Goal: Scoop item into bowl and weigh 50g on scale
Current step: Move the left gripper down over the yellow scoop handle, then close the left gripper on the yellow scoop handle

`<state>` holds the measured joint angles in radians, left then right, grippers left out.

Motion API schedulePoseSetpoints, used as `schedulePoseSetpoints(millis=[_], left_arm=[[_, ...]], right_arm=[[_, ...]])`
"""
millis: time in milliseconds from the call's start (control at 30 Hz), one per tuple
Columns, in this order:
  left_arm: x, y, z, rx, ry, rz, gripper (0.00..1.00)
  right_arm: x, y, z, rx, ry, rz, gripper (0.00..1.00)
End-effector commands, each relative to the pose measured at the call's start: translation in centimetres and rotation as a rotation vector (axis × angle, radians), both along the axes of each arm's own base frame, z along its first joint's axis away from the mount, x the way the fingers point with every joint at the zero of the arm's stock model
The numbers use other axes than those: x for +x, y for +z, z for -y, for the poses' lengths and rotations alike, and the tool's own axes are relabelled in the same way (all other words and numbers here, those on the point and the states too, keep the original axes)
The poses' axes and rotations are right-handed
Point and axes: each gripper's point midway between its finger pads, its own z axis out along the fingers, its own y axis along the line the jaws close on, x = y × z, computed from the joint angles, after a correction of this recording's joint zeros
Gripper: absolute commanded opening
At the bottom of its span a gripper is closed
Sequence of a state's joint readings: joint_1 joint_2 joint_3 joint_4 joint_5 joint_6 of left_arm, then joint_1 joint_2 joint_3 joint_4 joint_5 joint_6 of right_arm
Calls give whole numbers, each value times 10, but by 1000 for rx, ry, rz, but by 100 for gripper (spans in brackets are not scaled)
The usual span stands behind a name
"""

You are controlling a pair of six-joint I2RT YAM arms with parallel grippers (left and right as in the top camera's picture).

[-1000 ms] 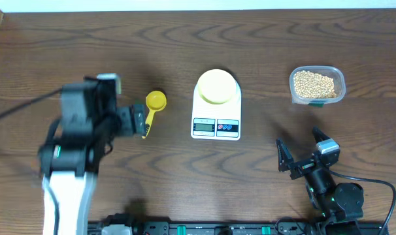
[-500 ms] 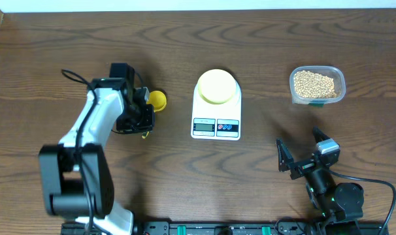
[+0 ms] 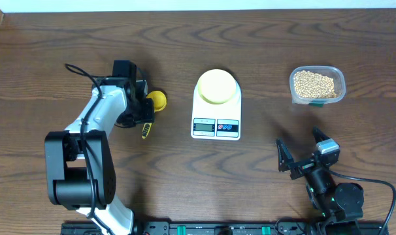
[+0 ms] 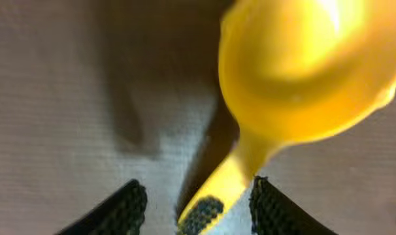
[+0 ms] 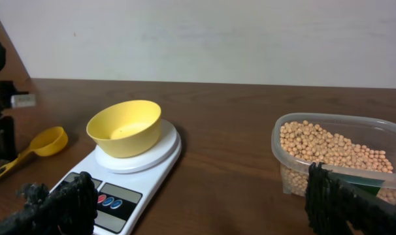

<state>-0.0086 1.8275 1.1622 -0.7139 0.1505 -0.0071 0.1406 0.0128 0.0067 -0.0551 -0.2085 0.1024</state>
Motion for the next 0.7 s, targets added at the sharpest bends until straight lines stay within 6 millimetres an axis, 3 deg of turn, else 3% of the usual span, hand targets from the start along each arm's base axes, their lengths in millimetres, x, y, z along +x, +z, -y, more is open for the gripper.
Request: schedulePoseSetpoints(millis=[0, 300, 667], left_arm=[[11, 1, -8, 42, 13, 37, 68], [11, -11, 6, -23, -4, 62, 84], [9, -20, 12, -24, -21, 79, 82]], right_arm=[[0, -1, 2, -6, -8, 0, 99], [0, -1, 2, -6, -8, 0, 99], [0, -1, 2, -6, -8, 0, 99]])
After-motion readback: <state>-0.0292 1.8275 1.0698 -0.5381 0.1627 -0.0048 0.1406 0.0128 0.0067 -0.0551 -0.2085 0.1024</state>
